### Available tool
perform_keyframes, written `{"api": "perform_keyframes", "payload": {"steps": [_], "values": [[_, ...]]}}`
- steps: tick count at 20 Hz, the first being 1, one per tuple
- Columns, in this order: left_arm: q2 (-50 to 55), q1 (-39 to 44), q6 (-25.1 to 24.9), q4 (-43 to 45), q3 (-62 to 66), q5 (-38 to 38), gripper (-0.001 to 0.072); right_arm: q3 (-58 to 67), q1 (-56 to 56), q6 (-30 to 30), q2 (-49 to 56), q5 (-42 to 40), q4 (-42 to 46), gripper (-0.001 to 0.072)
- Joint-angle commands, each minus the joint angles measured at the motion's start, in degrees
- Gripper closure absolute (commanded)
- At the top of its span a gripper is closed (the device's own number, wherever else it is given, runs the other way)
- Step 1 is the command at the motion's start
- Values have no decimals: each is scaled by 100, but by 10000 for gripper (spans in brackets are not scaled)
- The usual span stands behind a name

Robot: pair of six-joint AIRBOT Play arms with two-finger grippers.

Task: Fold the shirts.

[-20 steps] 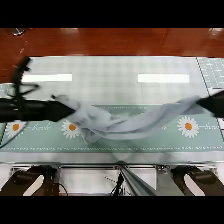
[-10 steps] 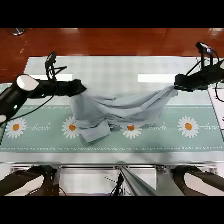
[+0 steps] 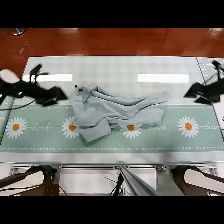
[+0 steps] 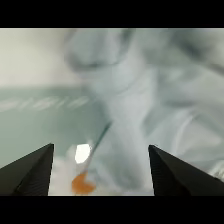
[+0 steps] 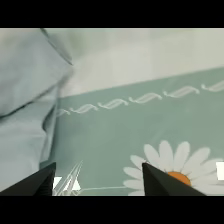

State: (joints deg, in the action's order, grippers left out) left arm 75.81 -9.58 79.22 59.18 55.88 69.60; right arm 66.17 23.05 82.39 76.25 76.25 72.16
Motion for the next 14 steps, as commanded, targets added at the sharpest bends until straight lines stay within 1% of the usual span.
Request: {"api": "perform_keyframes", "payload": {"steps": [1,3,5,6,8,9,10,11,14], "values": [[-101,-754,-570,-903,-1132,581,4,-1211,697,-382,-546,-522,-730,92],[-101,-669,-1451,-1985,-1912,170,4,-1993,719,-789,-850,-885,-1443,92],[-72,-417,-1928,-2949,-2479,-525,4,-2422,654,-1008,-918,-1005,-2022,92],[-39,-201,-2103,-3283,-2629,-813,4,-2509,584,-1012,-905,-1078,-2094,92],[72,372,-2157,-3399,-2643,-1248,6,-2522,378,-955,-879,-1204,-2127,91],[105,616,-2186,-3407,-2583,-1408,29,-2522,275,-894,-879,-1329,-2168,92],[125,809,-2337,-3416,-2496,-1497,405,-2522,184,-863,-879,-1478,-2221,92],[129,901,-2463,-3434,-2402,-1519,655,-2522,72,-782,-879,-1668,-2253,92],[129,896,-2457,-3438,-2061,-1425,666,-2487,-262,-763,-817,-2319,-2402,92]]}}
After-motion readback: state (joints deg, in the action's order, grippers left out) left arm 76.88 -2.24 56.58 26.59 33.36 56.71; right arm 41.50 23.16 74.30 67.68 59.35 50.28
